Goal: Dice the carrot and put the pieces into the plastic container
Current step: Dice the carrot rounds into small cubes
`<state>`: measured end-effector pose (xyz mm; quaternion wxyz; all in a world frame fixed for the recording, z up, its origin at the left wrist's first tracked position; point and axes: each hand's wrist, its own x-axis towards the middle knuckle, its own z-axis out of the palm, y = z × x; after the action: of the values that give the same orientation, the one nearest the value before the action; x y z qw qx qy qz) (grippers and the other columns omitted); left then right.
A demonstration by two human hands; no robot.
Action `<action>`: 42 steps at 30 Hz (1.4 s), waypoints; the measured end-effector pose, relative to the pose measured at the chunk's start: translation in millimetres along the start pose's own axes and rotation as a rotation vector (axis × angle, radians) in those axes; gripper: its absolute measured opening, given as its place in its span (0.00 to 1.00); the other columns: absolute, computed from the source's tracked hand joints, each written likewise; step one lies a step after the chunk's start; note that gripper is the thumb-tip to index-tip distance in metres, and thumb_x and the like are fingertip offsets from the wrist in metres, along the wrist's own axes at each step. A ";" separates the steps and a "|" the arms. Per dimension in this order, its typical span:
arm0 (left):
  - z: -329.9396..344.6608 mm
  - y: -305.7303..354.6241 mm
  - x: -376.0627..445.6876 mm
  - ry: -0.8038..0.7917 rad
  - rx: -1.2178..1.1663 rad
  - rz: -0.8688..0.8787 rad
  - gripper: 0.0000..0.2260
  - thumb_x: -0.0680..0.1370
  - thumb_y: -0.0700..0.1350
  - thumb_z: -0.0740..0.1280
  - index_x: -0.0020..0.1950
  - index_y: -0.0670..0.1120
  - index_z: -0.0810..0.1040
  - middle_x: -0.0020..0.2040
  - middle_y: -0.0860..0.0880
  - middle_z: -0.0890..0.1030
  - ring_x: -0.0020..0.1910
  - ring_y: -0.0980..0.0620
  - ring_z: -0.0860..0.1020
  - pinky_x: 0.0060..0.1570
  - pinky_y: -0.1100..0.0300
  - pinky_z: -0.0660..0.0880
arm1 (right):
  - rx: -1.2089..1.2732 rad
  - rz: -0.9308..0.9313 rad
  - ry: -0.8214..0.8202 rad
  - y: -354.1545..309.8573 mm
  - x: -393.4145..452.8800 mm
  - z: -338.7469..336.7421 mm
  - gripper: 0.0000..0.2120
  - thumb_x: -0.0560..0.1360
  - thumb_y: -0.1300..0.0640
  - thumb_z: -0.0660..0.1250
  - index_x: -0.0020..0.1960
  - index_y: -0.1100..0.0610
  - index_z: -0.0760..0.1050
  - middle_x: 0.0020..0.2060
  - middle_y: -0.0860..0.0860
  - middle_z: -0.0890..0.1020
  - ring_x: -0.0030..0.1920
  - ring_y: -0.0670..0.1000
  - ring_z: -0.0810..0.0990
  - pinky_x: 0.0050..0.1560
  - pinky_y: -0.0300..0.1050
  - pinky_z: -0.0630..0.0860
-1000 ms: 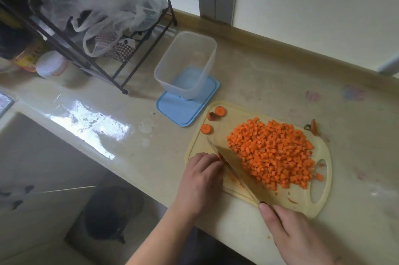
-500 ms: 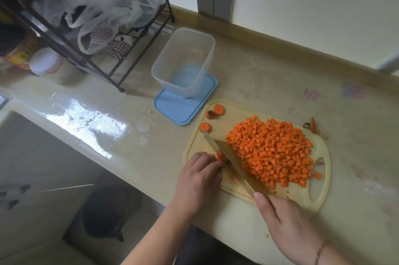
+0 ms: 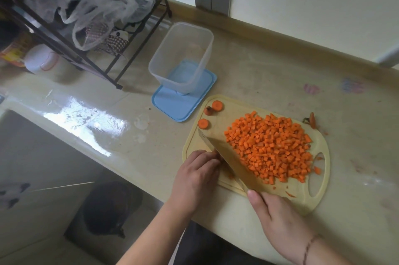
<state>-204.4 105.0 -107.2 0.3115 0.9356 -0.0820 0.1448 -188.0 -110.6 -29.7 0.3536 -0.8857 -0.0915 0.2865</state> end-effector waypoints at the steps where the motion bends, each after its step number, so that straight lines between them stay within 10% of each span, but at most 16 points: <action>1: -1.4 0.3 0.0 0.000 -0.009 0.009 0.11 0.83 0.45 0.65 0.54 0.41 0.85 0.53 0.47 0.84 0.53 0.46 0.80 0.53 0.57 0.78 | 0.008 0.004 -0.003 -0.2 0.0 -0.4 0.32 0.72 0.29 0.41 0.30 0.54 0.66 0.27 0.46 0.75 0.32 0.45 0.74 0.34 0.40 0.68; 20: -3.6 -0.5 -2.7 0.020 -0.076 -0.081 0.08 0.78 0.38 0.66 0.53 0.42 0.84 0.51 0.50 0.83 0.52 0.49 0.80 0.49 0.56 0.79 | 0.009 -0.001 -0.049 -13.8 4.7 -0.5 0.29 0.72 0.31 0.44 0.31 0.54 0.64 0.25 0.52 0.69 0.29 0.47 0.70 0.33 0.46 0.67; 31: -8.9 10.4 17.2 0.072 -0.084 -0.218 0.10 0.77 0.47 0.70 0.53 0.43 0.83 0.53 0.48 0.81 0.54 0.51 0.78 0.57 0.61 0.74 | 0.121 0.138 0.028 12.4 -20.9 -34.1 0.42 0.59 0.16 0.43 0.38 0.55 0.69 0.23 0.50 0.70 0.25 0.43 0.69 0.32 0.46 0.68; 42: 3.2 14.6 33.4 0.036 0.061 -0.274 0.13 0.74 0.48 0.72 0.55 0.42 0.83 0.45 0.49 0.85 0.46 0.47 0.81 0.49 0.52 0.79 | 0.113 0.180 0.027 12.9 -21.4 -40.2 0.28 0.67 0.32 0.51 0.29 0.57 0.67 0.22 0.49 0.72 0.25 0.45 0.71 0.36 0.49 0.72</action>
<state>-175.7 89.4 -90.7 0.3014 0.9442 0.0566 0.1199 -183.1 -150.9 -5.4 0.3771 -0.8727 0.0096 0.3100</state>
